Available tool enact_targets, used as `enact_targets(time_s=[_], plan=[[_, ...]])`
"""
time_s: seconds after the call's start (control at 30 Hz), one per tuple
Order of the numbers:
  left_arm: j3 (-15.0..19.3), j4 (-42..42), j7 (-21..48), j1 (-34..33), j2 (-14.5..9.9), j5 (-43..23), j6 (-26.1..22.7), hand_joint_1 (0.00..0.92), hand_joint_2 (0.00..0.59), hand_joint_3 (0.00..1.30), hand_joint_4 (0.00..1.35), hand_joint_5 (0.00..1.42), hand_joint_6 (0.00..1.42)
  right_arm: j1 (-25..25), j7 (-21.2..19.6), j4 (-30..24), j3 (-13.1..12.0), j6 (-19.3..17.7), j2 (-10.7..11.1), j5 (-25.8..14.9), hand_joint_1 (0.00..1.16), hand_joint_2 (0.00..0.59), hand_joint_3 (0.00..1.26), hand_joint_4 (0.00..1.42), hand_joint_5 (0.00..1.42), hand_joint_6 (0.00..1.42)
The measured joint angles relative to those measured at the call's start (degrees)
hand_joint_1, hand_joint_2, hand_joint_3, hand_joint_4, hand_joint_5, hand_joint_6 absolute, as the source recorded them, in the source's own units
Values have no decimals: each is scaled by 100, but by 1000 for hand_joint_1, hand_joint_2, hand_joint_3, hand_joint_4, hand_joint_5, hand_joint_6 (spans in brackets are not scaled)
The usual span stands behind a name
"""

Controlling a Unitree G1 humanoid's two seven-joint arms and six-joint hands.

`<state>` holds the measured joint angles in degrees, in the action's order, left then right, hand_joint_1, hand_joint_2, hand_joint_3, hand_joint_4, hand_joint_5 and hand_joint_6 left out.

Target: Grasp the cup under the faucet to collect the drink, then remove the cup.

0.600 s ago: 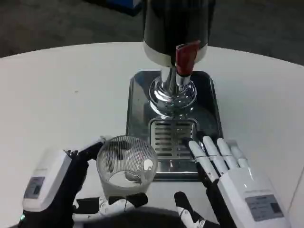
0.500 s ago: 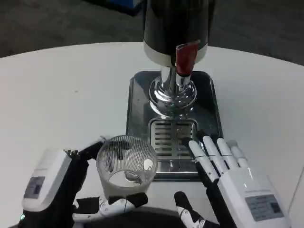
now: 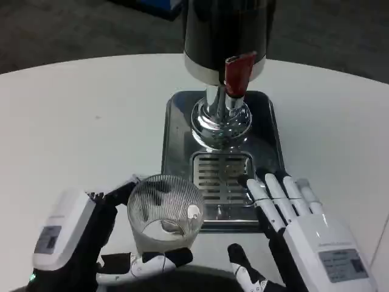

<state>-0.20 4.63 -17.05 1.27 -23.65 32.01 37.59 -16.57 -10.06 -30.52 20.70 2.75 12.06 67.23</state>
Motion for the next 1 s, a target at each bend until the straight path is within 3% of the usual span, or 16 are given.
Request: enact_targets(time_s=[0.2, 0.57, 1.0], plan=[[-16, 198, 0, -308, 3, 0, -4, 568, 81, 1023, 1138, 1238, 1378, -81, 0, -116, -25, 0, -2, 5, 454, 472, 84, 10, 0, 1], [-169, 1624, -151, -1632, -39, 222, 31, 568, 81, 1023, 1138, 1238, 1378, -323, 0, -289, -229, 18, -42, 15, 454, 472, 84, 10, 0, 1], [-988, 3726, -714, -3418, 99, 662, 26, 568, 80, 1024, 1138, 1251, 1395, -450, 0, -363, -239, 18, -144, 85, 454, 472, 84, 12, 0, 10]])
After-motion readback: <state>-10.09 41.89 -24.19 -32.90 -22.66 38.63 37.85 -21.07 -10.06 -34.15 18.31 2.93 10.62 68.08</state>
